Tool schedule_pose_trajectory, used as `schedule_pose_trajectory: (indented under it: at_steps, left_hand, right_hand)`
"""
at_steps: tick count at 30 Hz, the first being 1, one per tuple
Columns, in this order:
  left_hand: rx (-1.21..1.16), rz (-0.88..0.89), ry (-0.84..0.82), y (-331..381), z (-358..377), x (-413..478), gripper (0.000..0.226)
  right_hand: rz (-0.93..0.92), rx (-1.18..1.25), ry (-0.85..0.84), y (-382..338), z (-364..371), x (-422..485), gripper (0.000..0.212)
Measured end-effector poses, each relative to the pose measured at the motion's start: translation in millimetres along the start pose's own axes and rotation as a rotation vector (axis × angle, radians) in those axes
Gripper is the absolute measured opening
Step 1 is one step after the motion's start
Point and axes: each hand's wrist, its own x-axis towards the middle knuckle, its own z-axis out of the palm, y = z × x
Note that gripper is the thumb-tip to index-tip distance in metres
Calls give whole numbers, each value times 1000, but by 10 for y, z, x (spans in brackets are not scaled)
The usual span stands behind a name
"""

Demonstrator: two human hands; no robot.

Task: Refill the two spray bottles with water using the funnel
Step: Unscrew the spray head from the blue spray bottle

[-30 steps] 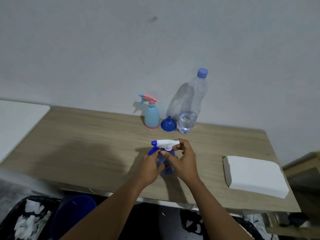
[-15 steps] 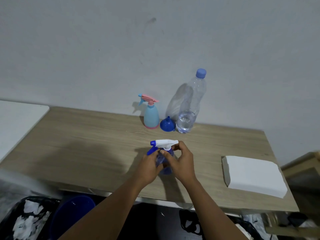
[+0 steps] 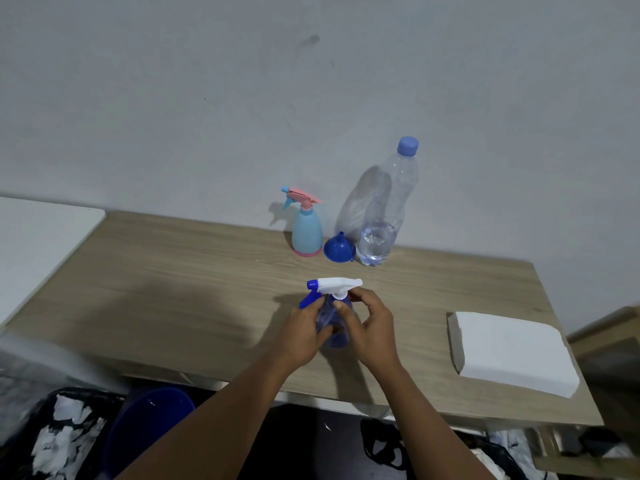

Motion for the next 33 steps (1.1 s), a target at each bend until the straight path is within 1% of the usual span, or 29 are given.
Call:
schedule_pose_trajectory:
  at_steps: [2,5,8,10,12,15,17,18,20,22,23,26,27,29,31,33]
  left_hand:
    - [-10,5,2,-6,-3,4,52]
    - [18,5,-8,-30,7,16,47]
    - [22,2,3,-37,13,18,41]
    - [11,9,7,-21,7,7,46]
    - [0,10,9,-14,0,9,53]
    - [-17,4,-8,-13,-5,4,51]
    - [4,-3,-28,-23,-9,-2,44]
    - [10,-9,-27,-28,-8,1,41]
    - [20,-9,-20,-44,-1,8,39]
    - [25,-8,-14,-21,-2,5,43]
    - [13,-5,-8,-17,-3,7,46]
    - [-26,-12,-9,1,-21,-9,47]
    - [-20,-19,-17,-11,-18,-12,45]
    - [16,-32,-28,-38,-1,-8,36]
    - [45,-41,-22,-49,5,-1,29]
    - [29,-32,-11,-19,1,0,27]
  right_hand:
    - [-21,1,-20,4,-26,-19,27]
    - [45,84,16,-100,4,-11,33]
    - [71,79,54,-143,82,6,27]
    - [61,66,51,-95,81,4,21]
    - [31,27,20,-31,38,-12,21]
    - [12,28,-25,-31,-29,-49,31]
    - [48,82,-1,-82,-17,-49,40]
    - [65,87,16,-112,11,-39,40]
    - [76,62,42,-146,70,-19,33]
    - [67,38,50,-128,100,-20,23]
    - [59,28,48,-101,97,-37,22]
    - [15,-16,26,-64,51,-95,29]
    - [27,-3,18,-90,41,-95,32]
    - [66,37,25,-164,42,-66,34]
    - [78,30,40,-198,76,-41,29]
    - [61,21,52,-159,89,-60,26]
